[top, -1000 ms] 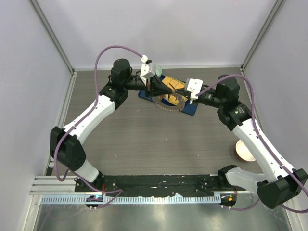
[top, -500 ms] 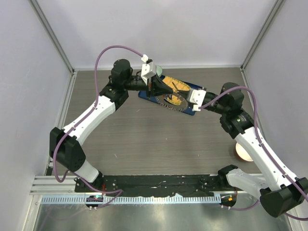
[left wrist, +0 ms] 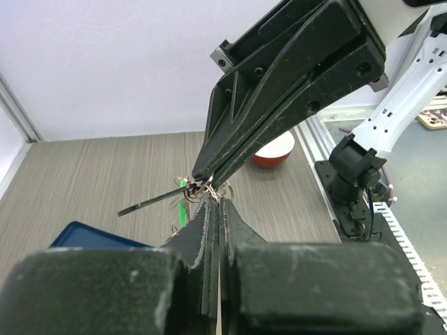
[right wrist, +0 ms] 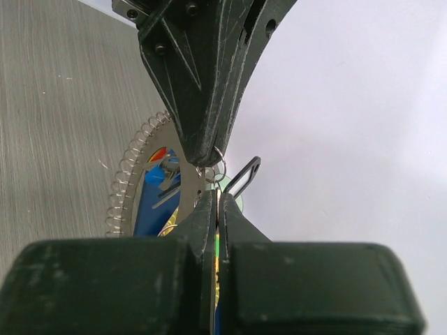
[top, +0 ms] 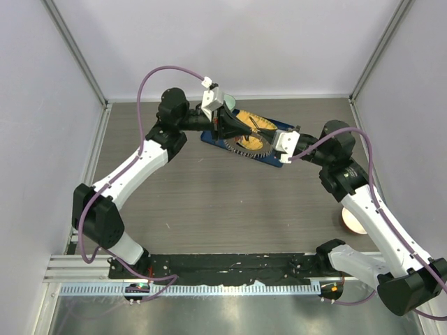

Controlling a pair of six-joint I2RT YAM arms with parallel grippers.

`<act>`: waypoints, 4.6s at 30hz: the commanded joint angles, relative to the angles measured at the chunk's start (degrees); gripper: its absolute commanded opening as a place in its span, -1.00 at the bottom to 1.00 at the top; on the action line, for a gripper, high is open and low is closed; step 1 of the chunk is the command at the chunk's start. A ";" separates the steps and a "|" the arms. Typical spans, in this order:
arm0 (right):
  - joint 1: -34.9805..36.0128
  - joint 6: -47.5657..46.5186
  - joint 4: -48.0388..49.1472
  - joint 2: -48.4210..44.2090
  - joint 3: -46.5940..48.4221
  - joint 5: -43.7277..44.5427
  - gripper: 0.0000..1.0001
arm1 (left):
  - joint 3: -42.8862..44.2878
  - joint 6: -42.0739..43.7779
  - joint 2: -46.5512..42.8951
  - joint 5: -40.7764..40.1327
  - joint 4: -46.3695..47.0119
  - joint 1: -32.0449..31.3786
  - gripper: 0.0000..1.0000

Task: Remove the keys from the keyring

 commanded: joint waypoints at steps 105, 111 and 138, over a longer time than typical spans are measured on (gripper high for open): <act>-1.83 16.71 -2.62 5.24 7.55 -14.76 -0.99 | 9.51 21.28 -3.25 -9.55 -48.34 -4.98 -0.99; -1.83 18.03 -1.65 5.68 7.81 -14.24 -0.99 | 9.34 25.49 -3.25 -10.00 -50.63 -5.77 -1.00; 0.28 28.05 6.79 9.02 8.26 -14.76 -0.99 | 8.37 28.15 -1.93 -12.19 -48.97 -7.36 -1.00</act>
